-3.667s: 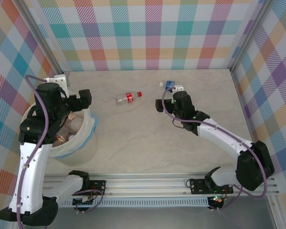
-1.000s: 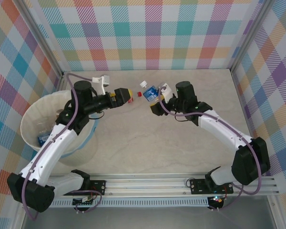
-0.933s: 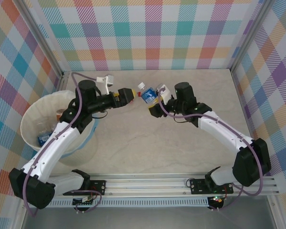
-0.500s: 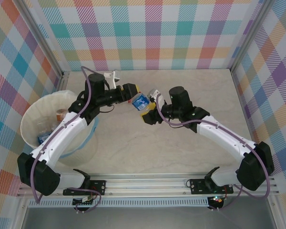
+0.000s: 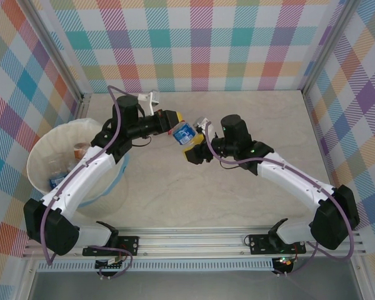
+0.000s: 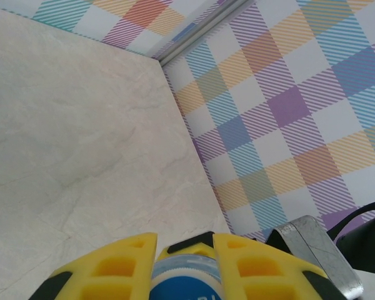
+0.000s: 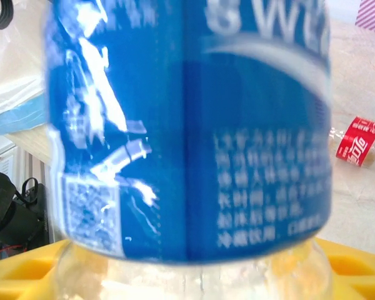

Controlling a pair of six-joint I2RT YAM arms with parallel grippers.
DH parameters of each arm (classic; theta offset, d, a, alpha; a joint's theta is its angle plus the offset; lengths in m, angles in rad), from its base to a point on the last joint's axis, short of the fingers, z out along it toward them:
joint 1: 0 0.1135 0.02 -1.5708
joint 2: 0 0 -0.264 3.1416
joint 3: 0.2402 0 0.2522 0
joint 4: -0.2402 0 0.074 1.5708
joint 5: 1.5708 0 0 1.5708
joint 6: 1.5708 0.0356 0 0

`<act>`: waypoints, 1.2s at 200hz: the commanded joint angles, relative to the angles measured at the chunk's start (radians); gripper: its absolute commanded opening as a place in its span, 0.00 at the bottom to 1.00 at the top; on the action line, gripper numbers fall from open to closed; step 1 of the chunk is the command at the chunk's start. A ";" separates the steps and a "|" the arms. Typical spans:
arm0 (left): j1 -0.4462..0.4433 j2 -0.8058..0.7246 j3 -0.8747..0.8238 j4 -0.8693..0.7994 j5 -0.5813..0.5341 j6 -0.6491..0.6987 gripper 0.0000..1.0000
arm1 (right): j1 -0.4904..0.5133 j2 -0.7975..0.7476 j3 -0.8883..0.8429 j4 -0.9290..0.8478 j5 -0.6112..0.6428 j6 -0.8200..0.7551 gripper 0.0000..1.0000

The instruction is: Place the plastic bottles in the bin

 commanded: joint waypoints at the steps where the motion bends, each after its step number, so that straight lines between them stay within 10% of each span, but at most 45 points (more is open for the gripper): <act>1: -0.010 -0.031 0.021 -0.024 0.009 0.048 0.00 | 0.003 -0.038 -0.002 0.086 -0.020 0.027 0.84; 38: -0.008 -0.101 0.019 -0.062 -0.051 0.081 0.00 | 0.004 -0.110 -0.042 0.146 0.089 0.032 1.00; 119: -0.007 -0.294 0.106 -0.356 -0.280 0.228 0.00 | -0.001 -0.167 -0.113 0.220 0.684 0.103 1.00; 207: -0.007 -0.429 0.339 -0.641 -0.626 0.413 0.00 | -0.005 -0.094 -0.061 0.116 0.738 0.156 1.00; 240: -0.007 -0.413 0.441 -0.784 -1.042 0.462 0.00 | -0.005 -0.075 -0.056 0.122 0.750 0.164 1.00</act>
